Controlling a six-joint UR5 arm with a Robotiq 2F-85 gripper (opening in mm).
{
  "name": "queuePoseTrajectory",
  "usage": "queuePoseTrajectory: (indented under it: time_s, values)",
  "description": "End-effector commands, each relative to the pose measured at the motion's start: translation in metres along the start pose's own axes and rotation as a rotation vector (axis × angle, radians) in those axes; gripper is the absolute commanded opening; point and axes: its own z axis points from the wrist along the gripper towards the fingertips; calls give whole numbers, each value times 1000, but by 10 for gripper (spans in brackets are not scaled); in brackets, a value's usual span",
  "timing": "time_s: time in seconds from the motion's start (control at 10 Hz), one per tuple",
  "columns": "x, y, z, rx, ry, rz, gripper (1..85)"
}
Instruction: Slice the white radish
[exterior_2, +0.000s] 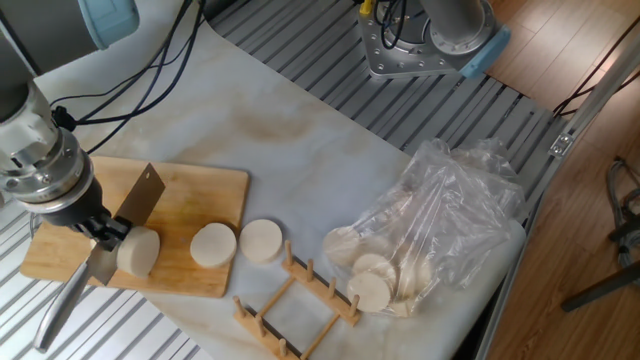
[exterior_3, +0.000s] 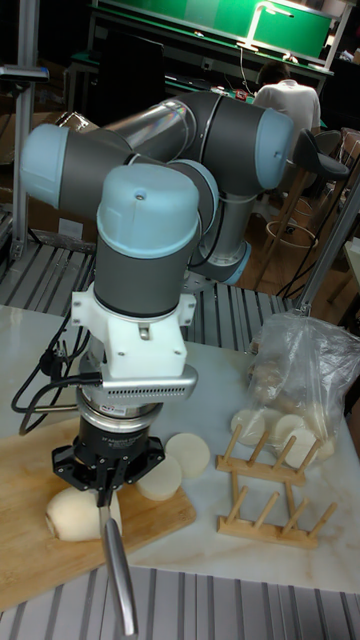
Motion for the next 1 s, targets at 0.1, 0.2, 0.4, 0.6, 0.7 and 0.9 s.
queuePoseTrajectory:
  time_s: [0.1,0.2,0.4,0.6,0.7,0.9]
  values:
    - [9,0,-9,-51,21,-21,13]
    - [10,1,-10,-61,21,-22,13]
    - [9,-2,3,-64,12,-21,13]
    - [10,-1,15,-52,8,-8,13]
    - [14,-3,6,-53,27,-18,13]
    - [19,-9,-13,-53,54,-38,13]
